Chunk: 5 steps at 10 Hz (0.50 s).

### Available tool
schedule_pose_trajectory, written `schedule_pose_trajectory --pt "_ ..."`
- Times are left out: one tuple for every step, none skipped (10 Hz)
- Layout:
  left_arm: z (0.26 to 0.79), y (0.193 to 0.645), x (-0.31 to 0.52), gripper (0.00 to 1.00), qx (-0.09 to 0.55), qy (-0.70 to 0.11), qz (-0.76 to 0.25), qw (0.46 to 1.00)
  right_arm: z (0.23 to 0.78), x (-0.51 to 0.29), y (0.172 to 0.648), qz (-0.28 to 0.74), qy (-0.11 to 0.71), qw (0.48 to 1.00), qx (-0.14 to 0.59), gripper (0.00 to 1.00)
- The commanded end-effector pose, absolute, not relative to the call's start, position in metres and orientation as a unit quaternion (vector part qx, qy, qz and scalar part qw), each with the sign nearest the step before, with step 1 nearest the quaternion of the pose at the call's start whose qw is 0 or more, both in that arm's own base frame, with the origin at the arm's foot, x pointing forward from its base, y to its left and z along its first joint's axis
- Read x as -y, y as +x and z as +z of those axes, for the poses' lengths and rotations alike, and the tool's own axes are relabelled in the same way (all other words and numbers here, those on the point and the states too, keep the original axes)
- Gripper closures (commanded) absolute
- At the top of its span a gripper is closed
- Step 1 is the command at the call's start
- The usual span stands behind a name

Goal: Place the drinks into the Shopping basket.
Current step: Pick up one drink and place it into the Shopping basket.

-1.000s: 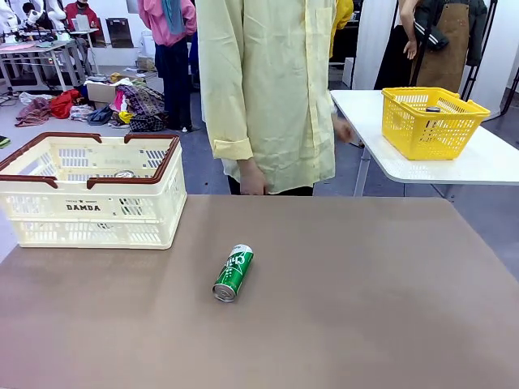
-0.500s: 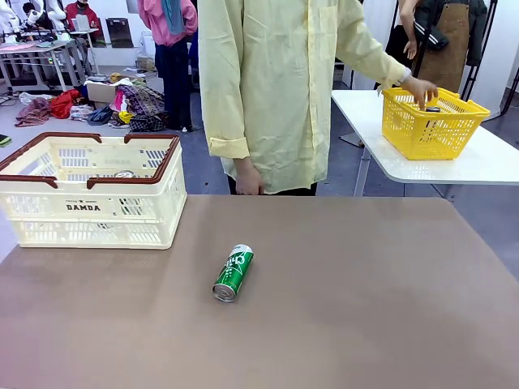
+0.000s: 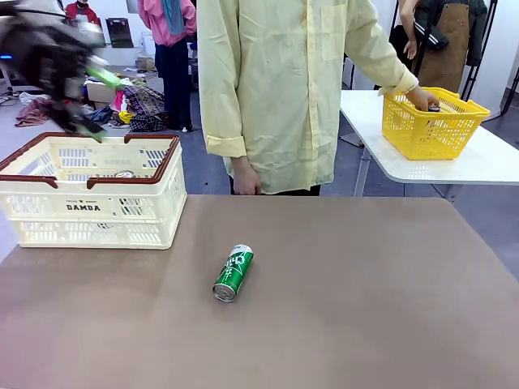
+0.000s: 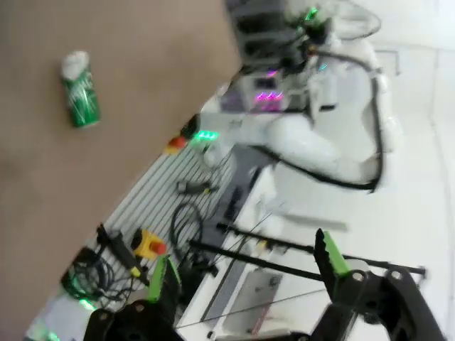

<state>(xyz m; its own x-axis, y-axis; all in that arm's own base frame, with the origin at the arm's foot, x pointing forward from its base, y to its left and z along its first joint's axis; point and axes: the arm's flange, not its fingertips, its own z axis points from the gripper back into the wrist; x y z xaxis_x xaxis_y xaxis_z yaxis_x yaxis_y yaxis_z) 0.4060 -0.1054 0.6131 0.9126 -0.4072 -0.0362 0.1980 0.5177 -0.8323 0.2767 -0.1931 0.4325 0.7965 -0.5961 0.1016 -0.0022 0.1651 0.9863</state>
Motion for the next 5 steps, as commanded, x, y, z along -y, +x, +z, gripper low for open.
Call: schedule_pose_trajectory --pt "0.572 0.399 0.186 0.00 -0.185 -0.309 -0.247 0.900 0.435 0.194 0.280 -0.200 0.617 0.717 0.256 0.00" --pt "0.547 0.384 0.218 0.00 -0.186 -0.262 -0.263 0.910 0.435 0.194 0.280 -0.200 0.617 0.717 0.256 0.00" --pt "0.520 0.373 0.238 0.00 -0.150 -0.210 -0.260 0.930 0.435 0.194 0.280 -0.200 0.617 0.717 0.256 0.00" --pt "0.496 0.369 0.244 0.00 -0.118 -0.177 -0.243 0.946 0.435 0.194 0.280 -0.200 0.617 0.717 0.256 0.00" --pt "0.483 0.365 0.245 0.00 -0.092 -0.173 -0.232 0.953 0.435 0.194 0.280 -0.200 0.617 0.717 0.256 0.00"
